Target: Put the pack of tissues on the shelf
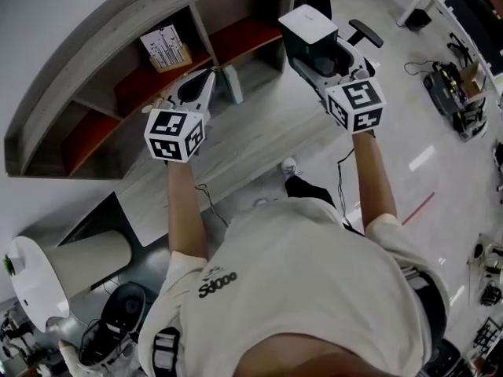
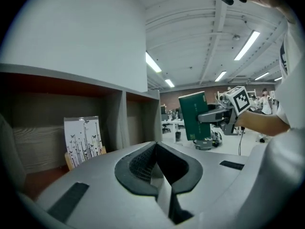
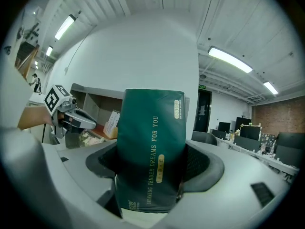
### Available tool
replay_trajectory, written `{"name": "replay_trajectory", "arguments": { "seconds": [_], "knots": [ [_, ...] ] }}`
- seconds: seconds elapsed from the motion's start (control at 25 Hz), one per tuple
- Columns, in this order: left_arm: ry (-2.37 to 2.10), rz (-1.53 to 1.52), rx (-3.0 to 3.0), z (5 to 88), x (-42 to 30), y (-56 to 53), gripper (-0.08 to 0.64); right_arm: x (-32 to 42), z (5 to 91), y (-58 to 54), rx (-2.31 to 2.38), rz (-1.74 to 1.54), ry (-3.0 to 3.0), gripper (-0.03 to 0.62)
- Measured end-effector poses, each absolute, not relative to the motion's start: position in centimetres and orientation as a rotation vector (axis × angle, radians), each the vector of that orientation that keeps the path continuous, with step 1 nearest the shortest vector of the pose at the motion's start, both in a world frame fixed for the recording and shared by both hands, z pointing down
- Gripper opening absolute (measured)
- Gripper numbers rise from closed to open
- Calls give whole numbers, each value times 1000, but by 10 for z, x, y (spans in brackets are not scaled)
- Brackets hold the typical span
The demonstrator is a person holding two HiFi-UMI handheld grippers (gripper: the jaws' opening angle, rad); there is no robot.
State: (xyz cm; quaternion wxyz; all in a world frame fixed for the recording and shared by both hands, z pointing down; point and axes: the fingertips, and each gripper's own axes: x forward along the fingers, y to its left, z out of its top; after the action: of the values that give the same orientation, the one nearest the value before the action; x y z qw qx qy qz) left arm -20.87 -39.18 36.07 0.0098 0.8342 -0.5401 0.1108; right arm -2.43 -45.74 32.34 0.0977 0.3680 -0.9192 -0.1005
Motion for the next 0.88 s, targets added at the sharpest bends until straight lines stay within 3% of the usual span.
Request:
{"name": "replay_trajectory", "arguments": {
  "seconds": [0.4,0.88],
  "knots": [
    [-1911,362,2325,380,-258,-429,18,-107,344,-552,758,-163,-2866,353],
    [-2137,313,2003,400,-301,-410,18,-218,379,-590,334,-185,-2967,353]
  ]
}}
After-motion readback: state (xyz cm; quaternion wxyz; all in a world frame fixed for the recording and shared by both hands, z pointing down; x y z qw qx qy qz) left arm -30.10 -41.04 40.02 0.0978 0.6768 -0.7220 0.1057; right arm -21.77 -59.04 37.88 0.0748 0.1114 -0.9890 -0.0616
